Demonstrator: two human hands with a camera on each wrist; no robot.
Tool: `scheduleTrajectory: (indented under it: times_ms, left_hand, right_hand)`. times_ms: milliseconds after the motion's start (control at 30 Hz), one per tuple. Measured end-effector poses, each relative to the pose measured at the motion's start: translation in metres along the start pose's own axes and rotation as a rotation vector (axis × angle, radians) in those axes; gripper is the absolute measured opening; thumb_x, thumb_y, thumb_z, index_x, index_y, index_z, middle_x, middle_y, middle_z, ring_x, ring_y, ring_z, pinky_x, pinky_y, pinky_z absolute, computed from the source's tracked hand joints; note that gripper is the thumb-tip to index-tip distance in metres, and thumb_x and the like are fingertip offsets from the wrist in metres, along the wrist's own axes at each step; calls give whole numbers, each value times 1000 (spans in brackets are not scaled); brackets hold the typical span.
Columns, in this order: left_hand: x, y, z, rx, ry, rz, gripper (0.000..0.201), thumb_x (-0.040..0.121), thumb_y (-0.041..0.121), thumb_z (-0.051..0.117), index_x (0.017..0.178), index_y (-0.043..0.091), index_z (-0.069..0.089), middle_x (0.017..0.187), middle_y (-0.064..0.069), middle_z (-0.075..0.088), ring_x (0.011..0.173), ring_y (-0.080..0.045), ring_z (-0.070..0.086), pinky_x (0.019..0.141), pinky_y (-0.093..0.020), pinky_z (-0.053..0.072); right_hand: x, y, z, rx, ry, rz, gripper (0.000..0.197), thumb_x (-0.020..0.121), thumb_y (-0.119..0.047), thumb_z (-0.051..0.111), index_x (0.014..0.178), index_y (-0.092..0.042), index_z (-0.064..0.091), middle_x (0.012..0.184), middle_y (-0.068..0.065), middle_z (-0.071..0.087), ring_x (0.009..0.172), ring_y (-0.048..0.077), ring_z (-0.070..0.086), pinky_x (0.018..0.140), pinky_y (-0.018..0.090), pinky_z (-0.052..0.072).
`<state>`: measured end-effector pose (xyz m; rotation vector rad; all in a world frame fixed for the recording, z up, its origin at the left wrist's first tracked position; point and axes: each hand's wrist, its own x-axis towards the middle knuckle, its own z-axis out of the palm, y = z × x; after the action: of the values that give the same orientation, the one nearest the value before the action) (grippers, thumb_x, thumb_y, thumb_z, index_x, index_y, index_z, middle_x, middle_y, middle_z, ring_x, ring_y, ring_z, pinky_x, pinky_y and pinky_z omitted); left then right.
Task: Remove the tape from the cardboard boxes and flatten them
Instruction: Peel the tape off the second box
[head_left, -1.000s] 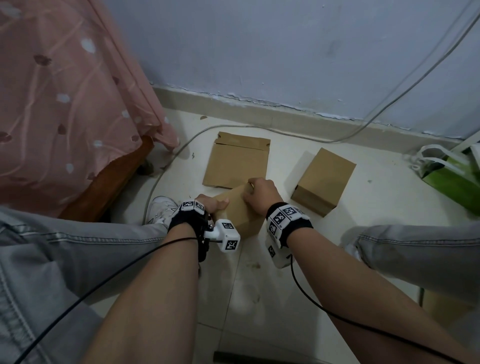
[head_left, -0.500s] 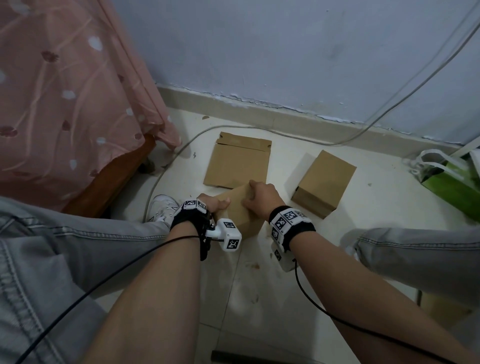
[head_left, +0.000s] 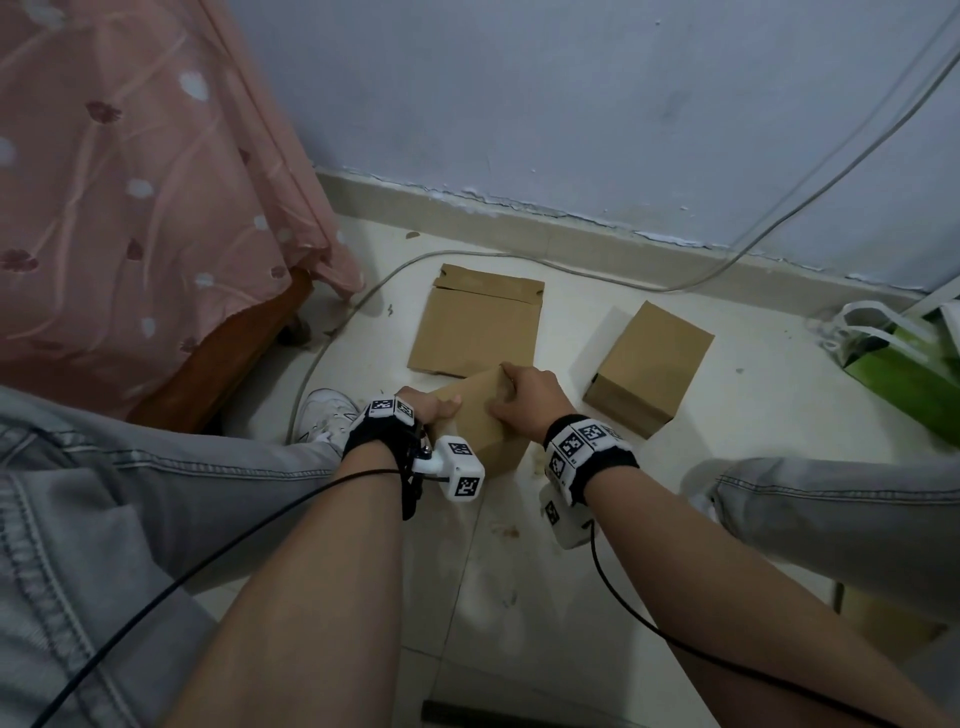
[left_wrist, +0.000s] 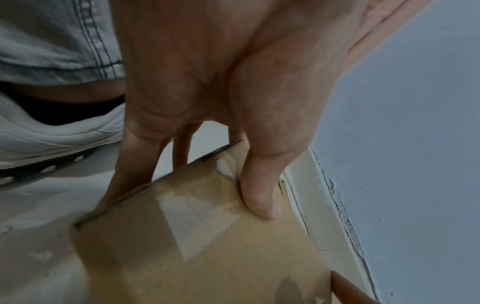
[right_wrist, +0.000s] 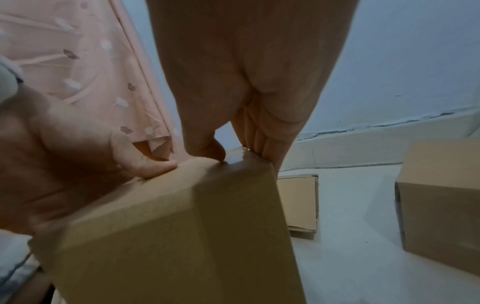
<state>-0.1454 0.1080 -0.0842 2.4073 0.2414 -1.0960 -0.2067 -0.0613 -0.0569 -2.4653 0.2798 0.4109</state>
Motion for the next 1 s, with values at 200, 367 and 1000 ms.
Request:
scheduleTrajectory:
  times_ms: [200, 367, 1000]
  left_hand:
    - [3, -1, 1, -15, -8, -21, 75, 90, 61, 55, 132, -2, 51, 130, -16, 59, 116, -30, 60, 91, -33, 45]
    - [4, -1, 0, -50, -12, -20, 76, 91, 59, 56, 134, -3, 49, 131, -16, 58, 119, -31, 58, 98, -34, 46]
    - [5, -3, 0, -32, -5, -8, 76, 89, 61, 58, 133, 0, 50, 128, -14, 61, 108, -29, 61, 78, -30, 40]
  right_hand:
    - [1, -3, 1, -43, 18, 3, 43, 94, -15, 51, 136, -8, 49, 122, 18, 61, 113, 34, 57, 95, 40, 50]
    - [2, 6, -8, 60, -97, 29, 71, 89, -33, 62, 152, -17, 33, 138, 10, 56, 125, 26, 54, 103, 34, 46]
    - [4, 8, -9, 101, -55, 38, 59, 91, -35, 58, 146, -16, 45, 138, 9, 56, 125, 24, 55, 102, 36, 48]
